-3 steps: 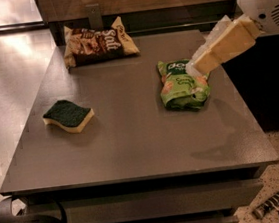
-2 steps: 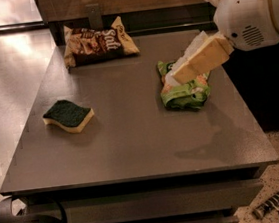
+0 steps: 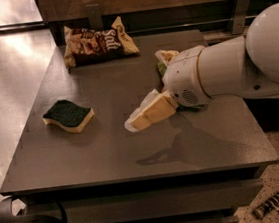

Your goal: Pick sponge

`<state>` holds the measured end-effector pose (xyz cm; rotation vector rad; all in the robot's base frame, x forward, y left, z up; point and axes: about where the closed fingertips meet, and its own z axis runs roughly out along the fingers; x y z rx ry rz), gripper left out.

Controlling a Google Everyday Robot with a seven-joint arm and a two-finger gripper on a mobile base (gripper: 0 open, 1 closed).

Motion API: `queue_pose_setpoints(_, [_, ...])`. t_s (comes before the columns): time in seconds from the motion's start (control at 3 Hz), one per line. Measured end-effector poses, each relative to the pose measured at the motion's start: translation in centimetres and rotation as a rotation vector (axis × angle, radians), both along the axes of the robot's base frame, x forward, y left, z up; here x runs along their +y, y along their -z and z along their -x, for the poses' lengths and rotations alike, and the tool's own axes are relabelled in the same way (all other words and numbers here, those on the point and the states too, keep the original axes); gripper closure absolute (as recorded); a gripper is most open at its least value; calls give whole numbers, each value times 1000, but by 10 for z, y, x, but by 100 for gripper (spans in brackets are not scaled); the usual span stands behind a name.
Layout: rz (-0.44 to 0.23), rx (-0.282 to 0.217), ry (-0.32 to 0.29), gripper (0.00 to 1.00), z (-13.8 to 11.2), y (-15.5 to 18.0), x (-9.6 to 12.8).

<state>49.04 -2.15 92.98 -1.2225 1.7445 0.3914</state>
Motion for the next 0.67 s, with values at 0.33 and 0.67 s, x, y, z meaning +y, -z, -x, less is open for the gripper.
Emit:
queue_pose_setpoints(0.33, [0,0,0,0,0,0,0])
queue_pose_setpoints(0.67, [-19,-10,-26,0,-17,11,28])
